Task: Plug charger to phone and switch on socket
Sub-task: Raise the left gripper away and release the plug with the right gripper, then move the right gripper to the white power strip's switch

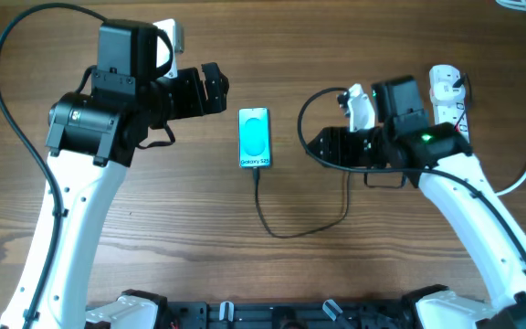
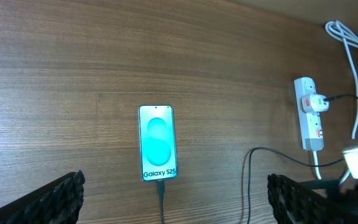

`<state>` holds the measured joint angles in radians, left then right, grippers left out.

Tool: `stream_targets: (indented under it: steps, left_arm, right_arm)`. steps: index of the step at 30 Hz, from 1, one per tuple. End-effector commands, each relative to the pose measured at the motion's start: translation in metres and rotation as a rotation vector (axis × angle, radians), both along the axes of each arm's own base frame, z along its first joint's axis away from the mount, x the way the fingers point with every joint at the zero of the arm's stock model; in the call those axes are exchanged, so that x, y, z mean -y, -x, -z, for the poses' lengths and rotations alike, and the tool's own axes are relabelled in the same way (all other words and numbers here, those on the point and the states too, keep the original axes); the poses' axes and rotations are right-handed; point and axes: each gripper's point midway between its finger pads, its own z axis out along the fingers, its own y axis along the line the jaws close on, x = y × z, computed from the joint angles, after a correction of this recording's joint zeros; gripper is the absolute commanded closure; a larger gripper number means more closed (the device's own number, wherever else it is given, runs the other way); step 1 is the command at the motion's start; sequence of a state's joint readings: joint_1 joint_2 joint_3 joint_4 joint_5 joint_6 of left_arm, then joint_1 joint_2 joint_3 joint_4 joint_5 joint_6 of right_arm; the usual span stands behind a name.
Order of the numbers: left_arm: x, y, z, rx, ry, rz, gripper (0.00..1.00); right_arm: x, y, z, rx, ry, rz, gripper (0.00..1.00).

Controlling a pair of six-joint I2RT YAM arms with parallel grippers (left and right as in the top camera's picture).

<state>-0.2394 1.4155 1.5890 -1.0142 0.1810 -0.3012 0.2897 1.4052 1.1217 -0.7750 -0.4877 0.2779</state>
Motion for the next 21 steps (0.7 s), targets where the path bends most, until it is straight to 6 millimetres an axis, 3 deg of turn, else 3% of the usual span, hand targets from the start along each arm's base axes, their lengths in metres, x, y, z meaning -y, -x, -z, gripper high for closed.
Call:
stream_targets:
  steps: [1,6,9,12,17,21]
  left_arm:
    - [-0.001,0.0,-0.007,0.018,0.01,0.0,0.0]
    - [-0.001,0.0,-0.007,0.018,0.01,0.0,0.0]
    - [-0.001,0.0,-0.007,0.018,0.01,0.0,0.0]
    - [-0.001,0.0,-0.007,0.018,0.01,0.0,0.0]
    - [-0.001,0.0,-0.007,0.018,0.01,0.0,0.0]
    - [-0.001,0.0,-0.007,0.018,0.01,0.0,0.0]
  right_arm:
    - [0.008,-0.017,-0.041,0.13,0.053,0.012,0.36]
    - [0.021,-0.024,-0.077,0.177,0.112,0.061,0.46]
    - [0.027,-0.026,-0.094,0.197,0.119,0.083,0.65]
    - [0.04,-0.031,-0.108,0.212,0.118,0.122,0.78]
    - [0.068,-0.041,-0.113,0.22,0.131,0.194,0.96]
    - [0.088,-0.05,-0.117,0.249,0.144,0.232,0.96]
